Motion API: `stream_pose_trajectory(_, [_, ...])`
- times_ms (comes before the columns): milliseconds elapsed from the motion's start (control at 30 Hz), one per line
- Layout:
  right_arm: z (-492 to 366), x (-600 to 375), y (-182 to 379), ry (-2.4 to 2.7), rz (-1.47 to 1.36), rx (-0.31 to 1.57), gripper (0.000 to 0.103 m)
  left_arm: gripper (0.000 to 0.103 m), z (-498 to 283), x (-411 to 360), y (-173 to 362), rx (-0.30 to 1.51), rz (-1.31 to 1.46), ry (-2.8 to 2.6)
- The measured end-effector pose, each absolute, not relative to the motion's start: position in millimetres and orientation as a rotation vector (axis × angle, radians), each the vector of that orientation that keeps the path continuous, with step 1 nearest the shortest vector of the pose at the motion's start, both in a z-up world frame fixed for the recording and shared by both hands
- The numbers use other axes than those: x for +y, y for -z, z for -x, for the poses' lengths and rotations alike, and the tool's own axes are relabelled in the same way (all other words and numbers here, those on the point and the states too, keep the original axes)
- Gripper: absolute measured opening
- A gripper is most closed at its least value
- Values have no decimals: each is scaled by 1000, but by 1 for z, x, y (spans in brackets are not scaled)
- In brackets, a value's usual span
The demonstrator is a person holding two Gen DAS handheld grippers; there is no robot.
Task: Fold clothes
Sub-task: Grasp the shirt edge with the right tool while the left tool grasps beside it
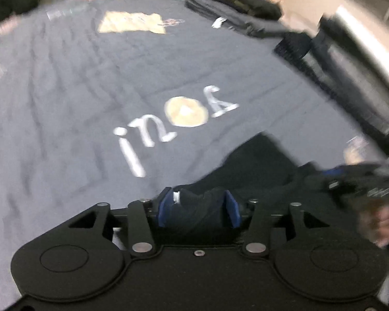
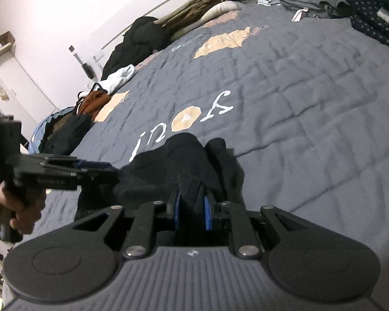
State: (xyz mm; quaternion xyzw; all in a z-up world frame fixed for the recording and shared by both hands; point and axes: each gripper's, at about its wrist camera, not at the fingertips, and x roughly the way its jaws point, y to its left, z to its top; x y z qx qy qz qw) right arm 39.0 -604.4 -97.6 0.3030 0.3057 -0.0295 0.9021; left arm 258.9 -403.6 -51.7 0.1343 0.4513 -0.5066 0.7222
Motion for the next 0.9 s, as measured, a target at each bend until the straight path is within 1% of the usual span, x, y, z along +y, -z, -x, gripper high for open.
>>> stream_pose_trajectory(67, [-38, -607, 95, 43, -637, 623, 18, 40, -260, -403, 54, 998, -279, 1115])
stream_pose_trajectory(100, [-38, -609, 95, 41, -646, 623, 18, 29, -260, -403, 55, 993, -276, 1110])
stream_pose_trajectory(200, [-38, -607, 95, 43, -637, 620, 18, 22, -260, -403, 60, 979, -266, 1094])
stream_pose_trajectory(233, [-38, -607, 95, 42, -633, 615, 18, 21, -260, -403, 61, 974, -263, 1088])
stream_pose_trajectory(467, [-33, -614, 90, 56, -663, 557, 17, 21, -259, -404, 72, 941, -242, 1051])
stream_pose_trajectory(533, [-36, -611, 93, 66, -630, 602, 17, 24, -259, -404, 75, 932, -236, 1040])
stream_pose_trajectory(600, [-40, -607, 100, 72, -578, 658, 17, 30, -258, -404, 76, 921, -237, 1031])
stream_pose_trajectory(667, [-39, -608, 102, 74, -579, 665, 17, 32, -257, -405, 73, 917, -247, 1029])
stream_pose_trajectory(700, [-38, -610, 102, 71, -601, 661, 18, 36, -256, -403, 71, 924, -243, 1037])
stream_pose_trajectory(767, [-37, -615, 100, 56, -638, 657, 21, 35, -255, -401, 69, 919, -259, 1055])
stream_pose_trajectory(833, [-35, -620, 100, 49, -683, 633, 24, 28, -256, -403, 71, 922, -279, 1052])
stream_pose_trajectory(900, [-34, -621, 104, 48, -716, 608, 25, 25, -254, -402, 72, 922, -268, 1053])
